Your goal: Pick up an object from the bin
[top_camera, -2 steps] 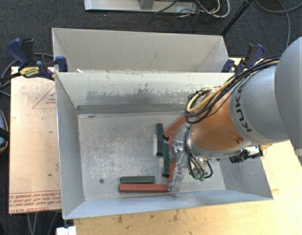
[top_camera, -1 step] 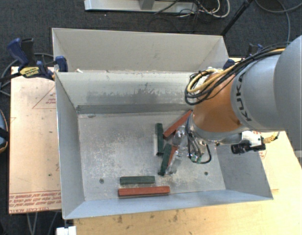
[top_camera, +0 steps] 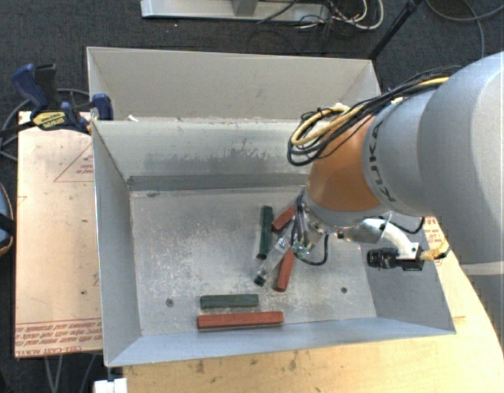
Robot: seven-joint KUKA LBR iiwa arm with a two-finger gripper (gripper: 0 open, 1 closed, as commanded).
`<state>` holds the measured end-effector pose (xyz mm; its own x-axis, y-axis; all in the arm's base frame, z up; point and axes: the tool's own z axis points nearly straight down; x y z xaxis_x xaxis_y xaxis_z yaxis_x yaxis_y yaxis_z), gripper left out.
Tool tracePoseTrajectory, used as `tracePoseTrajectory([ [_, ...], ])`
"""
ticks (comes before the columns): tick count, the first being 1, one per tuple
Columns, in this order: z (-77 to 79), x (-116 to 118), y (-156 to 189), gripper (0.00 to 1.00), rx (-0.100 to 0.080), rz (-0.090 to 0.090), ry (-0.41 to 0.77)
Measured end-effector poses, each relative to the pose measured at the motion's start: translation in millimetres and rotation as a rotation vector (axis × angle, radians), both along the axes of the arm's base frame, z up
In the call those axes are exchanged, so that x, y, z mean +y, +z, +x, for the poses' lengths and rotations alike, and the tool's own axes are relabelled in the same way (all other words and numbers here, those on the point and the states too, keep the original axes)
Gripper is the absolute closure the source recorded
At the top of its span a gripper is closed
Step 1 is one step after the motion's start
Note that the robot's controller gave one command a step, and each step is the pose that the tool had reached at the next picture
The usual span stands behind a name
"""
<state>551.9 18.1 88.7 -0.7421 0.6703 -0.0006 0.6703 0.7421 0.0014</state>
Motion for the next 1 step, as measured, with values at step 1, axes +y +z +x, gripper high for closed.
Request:
tracePoseTrajectory([
  [1,1.2,-6.2,-14.2,0.0,-0.014,-0.004,0.423],
])
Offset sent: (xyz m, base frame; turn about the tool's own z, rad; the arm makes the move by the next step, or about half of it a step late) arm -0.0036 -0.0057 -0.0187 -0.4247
